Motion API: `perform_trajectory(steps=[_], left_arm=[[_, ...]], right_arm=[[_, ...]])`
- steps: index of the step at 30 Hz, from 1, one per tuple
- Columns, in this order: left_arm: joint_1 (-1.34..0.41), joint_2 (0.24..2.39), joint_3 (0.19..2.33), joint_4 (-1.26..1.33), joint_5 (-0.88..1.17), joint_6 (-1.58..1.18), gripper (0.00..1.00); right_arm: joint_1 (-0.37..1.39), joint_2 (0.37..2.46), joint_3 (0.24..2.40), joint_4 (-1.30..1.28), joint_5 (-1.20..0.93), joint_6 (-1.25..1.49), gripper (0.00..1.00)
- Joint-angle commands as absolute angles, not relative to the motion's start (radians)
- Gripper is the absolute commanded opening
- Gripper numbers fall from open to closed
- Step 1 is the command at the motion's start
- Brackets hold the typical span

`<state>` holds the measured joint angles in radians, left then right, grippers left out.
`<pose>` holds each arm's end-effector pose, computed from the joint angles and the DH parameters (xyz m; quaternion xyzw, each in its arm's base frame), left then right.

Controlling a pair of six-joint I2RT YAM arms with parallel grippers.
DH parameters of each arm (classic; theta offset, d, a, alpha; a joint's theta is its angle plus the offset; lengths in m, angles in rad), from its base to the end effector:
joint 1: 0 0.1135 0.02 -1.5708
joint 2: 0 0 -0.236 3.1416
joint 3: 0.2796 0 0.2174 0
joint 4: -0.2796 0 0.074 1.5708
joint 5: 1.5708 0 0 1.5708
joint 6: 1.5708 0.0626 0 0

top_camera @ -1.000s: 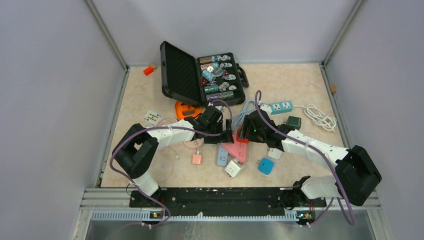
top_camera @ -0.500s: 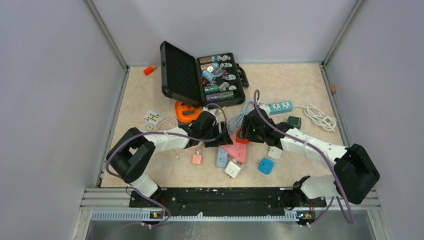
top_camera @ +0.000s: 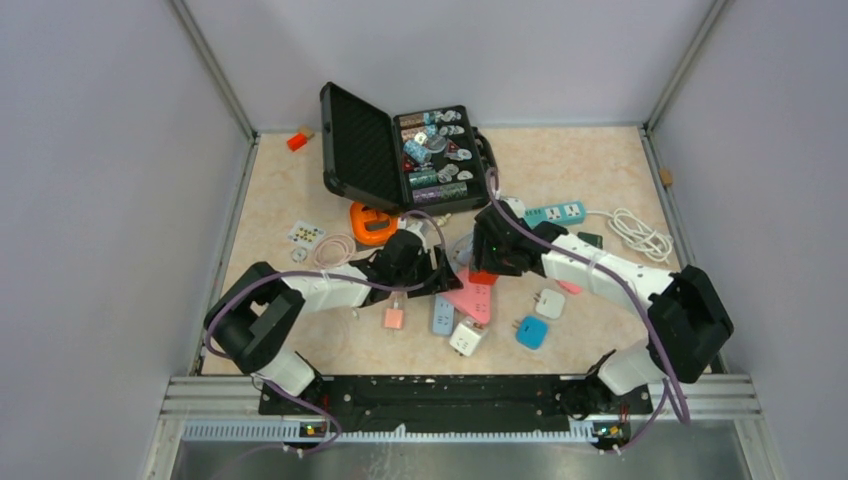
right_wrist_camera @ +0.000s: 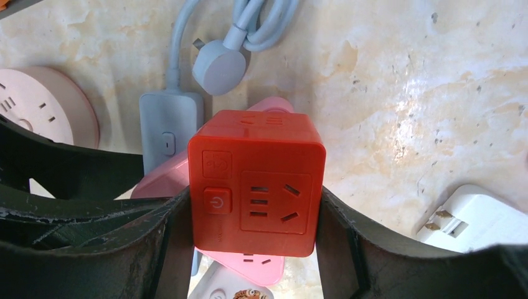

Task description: Pull the plug off the socket

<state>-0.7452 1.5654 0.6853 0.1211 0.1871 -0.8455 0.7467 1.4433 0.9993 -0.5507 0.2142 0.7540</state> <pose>0.2099 -0.2096 0.1334 -0.0090 0.9154 -0.3408 0.2139 0.2131 0.1791 0.1987 0.0339 0.9532 0.1176 0.2765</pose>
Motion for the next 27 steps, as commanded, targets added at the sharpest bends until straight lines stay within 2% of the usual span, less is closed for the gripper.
perform_trajectory(steps=[1, 9, 15, 18, 27], left_arm=[[-0.75, 1.62, 0.628, -0.143, 0.147, -0.744, 0.06], [-0.712, 1.633, 0.562, -0.039, 0.191, -0.743, 0.04], [-0.695, 1.676, 0.517, -0.008, 0.227, -0.759, 0.01], [-0.688, 1.716, 0.526, -0.017, 0.234, -0.758, 0.01], [-0.683, 1.759, 0.534, -0.025, 0.244, -0.759, 0.0]], right_arm=[[0.754, 1.505, 1.158, -0.545, 0.317, 0.7, 0.0], [0.81, 1.548, 1.245, -0.611, 0.463, 0.629, 0.0], [0.796, 1.393, 1.064, -0.339, 0.262, 0.57, 0.0], [0.697, 1.329, 0.967, -0.226, 0.071, 0.63, 0.0], [0.797, 1.432, 1.126, -0.381, 0.335, 0.438, 0.0]])
